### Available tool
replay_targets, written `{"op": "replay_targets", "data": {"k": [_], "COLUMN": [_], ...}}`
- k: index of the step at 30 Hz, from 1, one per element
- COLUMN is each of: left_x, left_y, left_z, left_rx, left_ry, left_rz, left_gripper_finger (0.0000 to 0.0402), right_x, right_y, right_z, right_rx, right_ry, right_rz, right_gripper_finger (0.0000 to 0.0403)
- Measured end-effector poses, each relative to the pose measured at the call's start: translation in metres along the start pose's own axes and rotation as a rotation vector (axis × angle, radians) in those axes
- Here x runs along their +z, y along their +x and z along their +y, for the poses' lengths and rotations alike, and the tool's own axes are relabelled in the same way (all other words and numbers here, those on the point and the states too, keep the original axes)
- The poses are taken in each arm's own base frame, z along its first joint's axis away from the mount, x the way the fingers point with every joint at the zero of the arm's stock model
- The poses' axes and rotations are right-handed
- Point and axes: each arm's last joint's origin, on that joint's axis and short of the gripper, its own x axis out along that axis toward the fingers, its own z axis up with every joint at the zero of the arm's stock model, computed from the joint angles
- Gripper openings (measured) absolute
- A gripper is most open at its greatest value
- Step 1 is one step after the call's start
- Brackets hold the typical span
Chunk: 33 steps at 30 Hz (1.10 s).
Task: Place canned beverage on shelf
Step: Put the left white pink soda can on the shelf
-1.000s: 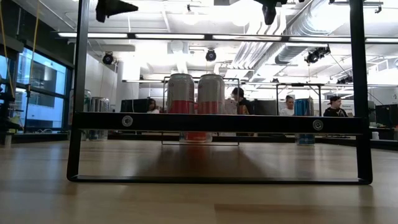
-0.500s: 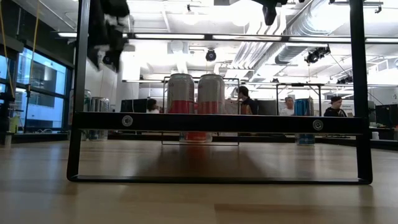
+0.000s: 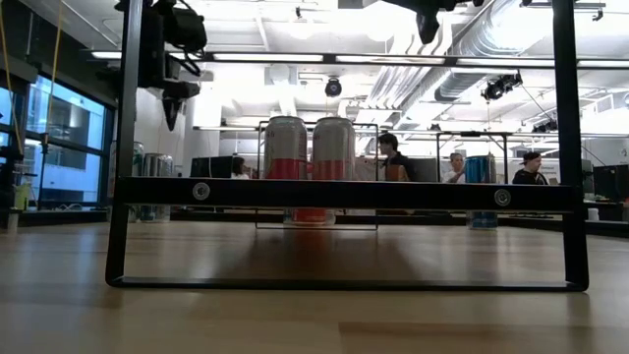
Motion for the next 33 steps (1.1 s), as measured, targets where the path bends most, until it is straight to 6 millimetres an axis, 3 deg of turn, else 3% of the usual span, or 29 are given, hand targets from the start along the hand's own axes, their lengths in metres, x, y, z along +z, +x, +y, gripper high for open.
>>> {"op": "replay_targets", "data": {"k": [10, 19, 33], "left_x": [-0.025, -0.067, -0.075], "left_y": [-0.032, 0.006, 0.036], "left_z": [-0.004, -0.009, -0.007], "left_rx": [0.167, 0.201, 0.171], "left_ry": [-0.230, -0.360, -0.521], "left_rz": [-0.210, -0.167, -0.261], "left_gripper_finger": [0.0339, 0.0339, 0.0339], "right_x": [-0.008, -0.020, -0.023], "right_y": [0.000, -0.002, -0.003], "right_z": [-0.001, -0.003, -0.004], "right_rx": [-0.017, -0.036, -0.038], "right_ry": [-0.012, 0.000, 0.007], "right_rz": [0.081, 0.205, 0.235], "right_gripper_finger": [0.0000, 0.0000, 0.0000]}}
